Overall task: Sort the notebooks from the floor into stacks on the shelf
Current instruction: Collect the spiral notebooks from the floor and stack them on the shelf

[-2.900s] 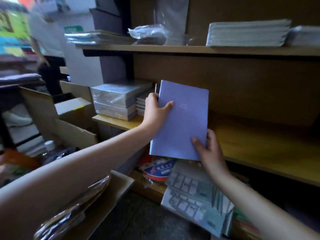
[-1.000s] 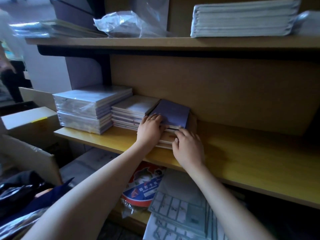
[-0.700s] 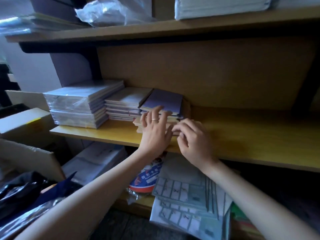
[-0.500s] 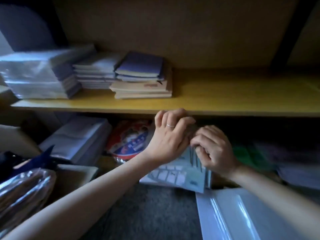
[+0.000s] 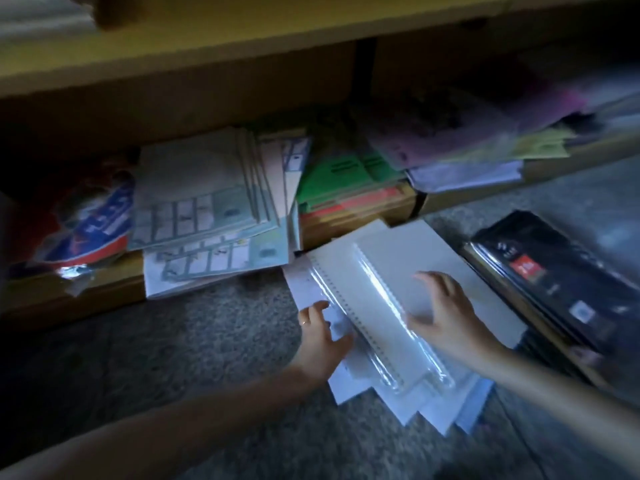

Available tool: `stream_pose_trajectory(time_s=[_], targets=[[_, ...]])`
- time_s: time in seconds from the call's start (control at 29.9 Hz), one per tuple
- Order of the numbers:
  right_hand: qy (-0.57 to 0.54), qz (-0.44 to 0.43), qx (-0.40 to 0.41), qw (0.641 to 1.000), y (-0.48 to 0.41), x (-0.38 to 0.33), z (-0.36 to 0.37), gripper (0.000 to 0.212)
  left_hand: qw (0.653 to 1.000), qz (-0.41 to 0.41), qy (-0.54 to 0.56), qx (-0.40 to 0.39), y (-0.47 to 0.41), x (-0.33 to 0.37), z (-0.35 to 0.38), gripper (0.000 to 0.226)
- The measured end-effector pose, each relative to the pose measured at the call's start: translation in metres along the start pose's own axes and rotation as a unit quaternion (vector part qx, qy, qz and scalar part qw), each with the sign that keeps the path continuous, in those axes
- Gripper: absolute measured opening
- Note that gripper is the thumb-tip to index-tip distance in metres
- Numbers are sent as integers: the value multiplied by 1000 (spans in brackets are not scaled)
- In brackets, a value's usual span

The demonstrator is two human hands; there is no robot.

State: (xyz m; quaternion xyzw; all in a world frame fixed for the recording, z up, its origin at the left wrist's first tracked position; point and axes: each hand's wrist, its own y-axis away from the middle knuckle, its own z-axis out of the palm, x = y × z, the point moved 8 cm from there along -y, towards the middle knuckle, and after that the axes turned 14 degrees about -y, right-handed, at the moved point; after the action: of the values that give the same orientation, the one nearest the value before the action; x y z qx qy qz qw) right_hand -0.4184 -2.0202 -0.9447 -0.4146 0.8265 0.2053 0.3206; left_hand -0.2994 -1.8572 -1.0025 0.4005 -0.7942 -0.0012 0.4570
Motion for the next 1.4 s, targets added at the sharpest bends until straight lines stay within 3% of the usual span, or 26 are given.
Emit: stream_pose_trajectory(time_s=[0.07, 0.17, 0.37, 0.47, 0.54, 0.67, 0.74, 0.84, 0.9, 1.0, 1.1, 1.24, 1.27, 1.34, 1.4], targets=[[24, 56, -6, 998, 16, 15, 3, 86, 999, -34, 23, -30, -2, -5, 12, 71], [106, 78, -32, 991, 25, 20, 9, 110, 997, -48, 51, -42, -7, -2, 16, 62], [170, 118, -95, 974, 24, 19, 26, 112, 984, -92, 142, -58, -16, -3, 19, 31], [202, 89, -132, 966, 32, 4, 40, 126, 990, -91, 98, -53, -15, 1, 20, 44], [218, 68, -152, 962, 38, -6, 57, 138, 986, -93, 125, -65, -15, 0, 21, 57], [204, 24, -86, 975, 39, -15, 57, 114, 979, -105, 164, -64, -18, -3, 14, 73], [158, 5, -70, 985, 38, -14, 45, 98, 982, -117, 147, -4, -17, -2, 7, 84], [148, 17, -11, 989, 34, -3, 21, 90, 989, -95, 95, 66, -14, 12, -2, 80], [177, 59, 5, 982, 29, 6, 11, 85, 992, -97, 58, 55, -14, 14, -2, 81], [295, 77, -41, 952, 25, 0, 17, 72, 994, -100, 33, 31, -14, 11, -1, 76], [365, 49, -23, 929, 15, -13, 18, 64, 994, -93, 54, 28, -9, 11, -1, 79], [375, 20, -31, 926, 0, -42, -1, 52, 994, -49, -12, 94, 1, 22, -13, 87], [376, 26, -54, 925, -1, -50, -9, 44, 996, -6, -11, 90, 5, 32, -16, 83], [342, 6, -27, 939, -1, -66, -31, 24, 995, 92, 35, 27, 11, 58, -18, 61], [280, -17, -9, 960, 10, -81, -40, 19, 983, 108, 129, -81, 17, 76, -11, 49]])
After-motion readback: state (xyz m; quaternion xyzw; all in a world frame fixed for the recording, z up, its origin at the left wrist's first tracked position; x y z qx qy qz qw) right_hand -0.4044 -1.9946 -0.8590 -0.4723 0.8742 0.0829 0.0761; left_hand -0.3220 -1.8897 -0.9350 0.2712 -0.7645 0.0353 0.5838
